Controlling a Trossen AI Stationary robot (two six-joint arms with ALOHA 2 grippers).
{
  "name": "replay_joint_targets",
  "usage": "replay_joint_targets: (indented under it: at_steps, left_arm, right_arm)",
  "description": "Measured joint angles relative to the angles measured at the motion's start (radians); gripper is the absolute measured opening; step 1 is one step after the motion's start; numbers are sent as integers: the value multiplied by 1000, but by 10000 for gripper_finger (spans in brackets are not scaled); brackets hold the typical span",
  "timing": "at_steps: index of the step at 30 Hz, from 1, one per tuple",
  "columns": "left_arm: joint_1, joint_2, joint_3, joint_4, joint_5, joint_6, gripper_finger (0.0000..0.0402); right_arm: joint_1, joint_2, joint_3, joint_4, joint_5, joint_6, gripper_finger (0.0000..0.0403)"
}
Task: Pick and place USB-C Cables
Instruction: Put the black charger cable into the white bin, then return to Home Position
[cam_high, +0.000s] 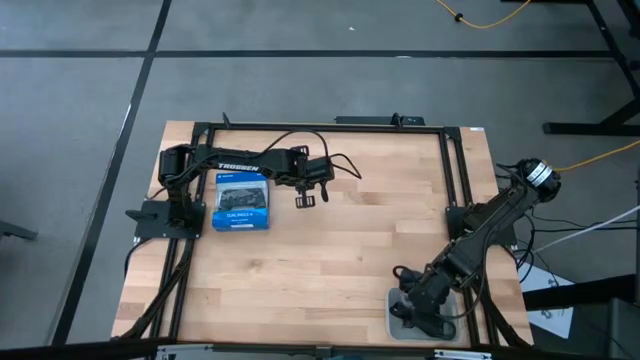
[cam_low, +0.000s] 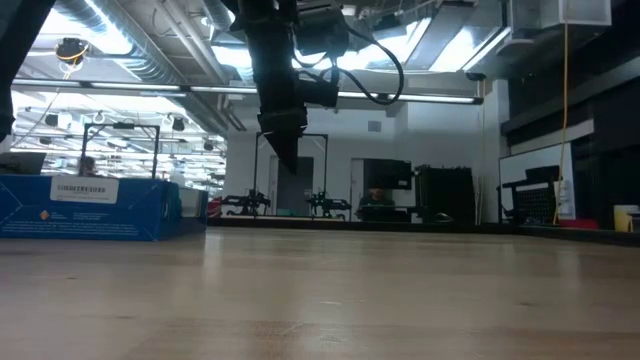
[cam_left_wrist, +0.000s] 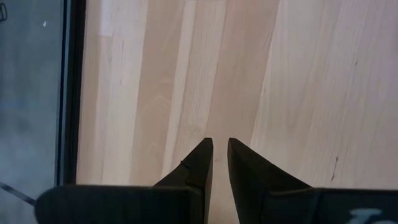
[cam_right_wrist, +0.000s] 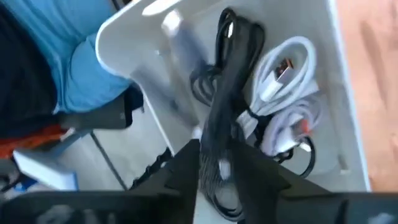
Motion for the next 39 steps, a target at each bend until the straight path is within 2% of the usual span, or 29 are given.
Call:
replay_joint_targets:
  at_steps: [7, 9, 12, 14, 21, 23, 25, 27, 30, 32, 35, 37, 39]
  left_arm:
    - [0, 0, 0, 0, 0, 26, 43]
    - [0, 0, 0, 0, 0, 26, 43]
    - [0, 0, 0, 1, 0, 26, 43]
    - [0, 0, 0, 1, 0, 25, 43]
    - [-5, 0, 0, -5, 0, 13, 43]
    - [-12, 0, 0, -14, 0, 1, 43]
    - [-23, 0, 0, -28, 0, 6, 43]
    - [-35, -7, 0, -51, -5, 33, 43]
    - [-56, -34, 0, -95, -85, 100, 43]
    - [-74, -60, 0, -127, -178, 76, 43]
    - [-96, -119, 0, -177, -271, -34, 43]
    - [-97, -165, 0, -188, -221, -47, 43]
    - [-75, -227, -18, -176, -71, -22, 43]
  right_arm:
    - [-24, -2, 0, -2, -51, -55, 133]
    - [-46, -2, 0, -4, -115, -72, 135]
    - [-82, -6, 0, -3, -276, -75, 136]
    - [-100, -10, 0, -1, -325, -75, 135]
    - [-113, -14, 1, 68, -339, -95, 132]
    - [-127, -14, 1, 78, -403, -84, 132]
    - [-135, -14, 1, 107, -454, 1, 132]
    - [-133, -14, 1, 141, -443, 99, 132]
    - [-119, -17, 2, 242, -434, 112, 132]
    - [-122, -37, 10, 304, -427, -48, 132]
    - [-140, -133, 48, 374, -386, -415, 132]
    - [-140, -226, 54, 360, -319, -645, 132]
    - [-135, -324, 53, 277, -208, -867, 132]
